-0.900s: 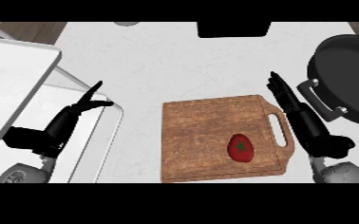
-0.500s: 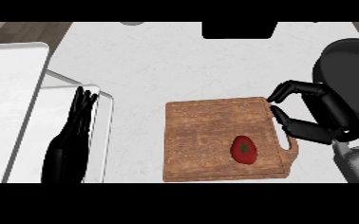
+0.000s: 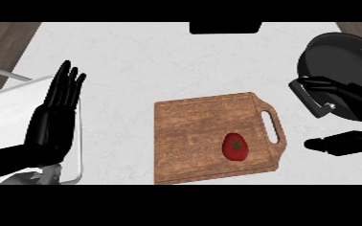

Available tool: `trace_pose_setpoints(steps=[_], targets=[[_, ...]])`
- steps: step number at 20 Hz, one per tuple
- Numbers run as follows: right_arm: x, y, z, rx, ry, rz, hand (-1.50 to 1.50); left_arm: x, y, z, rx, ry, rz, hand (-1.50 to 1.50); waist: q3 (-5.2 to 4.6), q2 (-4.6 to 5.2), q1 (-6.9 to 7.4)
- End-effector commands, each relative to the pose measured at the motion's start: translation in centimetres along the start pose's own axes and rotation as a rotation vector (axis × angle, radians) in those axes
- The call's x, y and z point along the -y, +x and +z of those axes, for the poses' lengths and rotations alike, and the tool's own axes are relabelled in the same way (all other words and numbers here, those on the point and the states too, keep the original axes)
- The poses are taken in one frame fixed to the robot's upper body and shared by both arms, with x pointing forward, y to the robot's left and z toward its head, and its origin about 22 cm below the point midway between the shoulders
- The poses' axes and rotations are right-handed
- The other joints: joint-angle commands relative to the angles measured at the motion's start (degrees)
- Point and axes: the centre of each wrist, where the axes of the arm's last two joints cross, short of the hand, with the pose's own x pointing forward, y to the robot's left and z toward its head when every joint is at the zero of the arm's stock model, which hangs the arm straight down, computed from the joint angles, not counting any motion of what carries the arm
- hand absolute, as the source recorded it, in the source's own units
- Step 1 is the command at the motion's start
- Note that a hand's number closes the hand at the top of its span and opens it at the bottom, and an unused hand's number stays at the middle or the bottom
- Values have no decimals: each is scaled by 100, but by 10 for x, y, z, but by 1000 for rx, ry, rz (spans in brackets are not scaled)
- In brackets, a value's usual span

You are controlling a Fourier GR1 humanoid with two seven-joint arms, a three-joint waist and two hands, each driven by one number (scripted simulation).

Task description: Pick the tomato from the cutting board and place it in the pot

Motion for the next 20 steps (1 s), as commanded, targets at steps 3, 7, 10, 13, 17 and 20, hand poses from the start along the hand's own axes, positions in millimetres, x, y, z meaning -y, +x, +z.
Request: trace_pose_setpoints(steps=[3,7,10,13,17,20], targets=[[30,2,11,-16,186,191,-150,-35,4,-39,-59,28,-77,0,-94,-3,-7],[24,23,0,-100,363,284,-150,-25,-9,-39,-71,28,-69,0,-104,-37,-55],[1,33,-4,-106,420,322,-150,-18,12,-43,-83,22,-69,0,-97,-62,-27],[-28,41,-29,-138,423,342,-150,-28,-1,-50,-72,11,-47,0,-100,-41,-4],[-47,57,-37,-215,473,353,-150,-27,-5,-63,-80,32,-64,0,-101,-36,-42],[-65,45,-34,-278,488,377,-150,-31,-4,-52,-57,10,-74,0,-97,-33,22]])
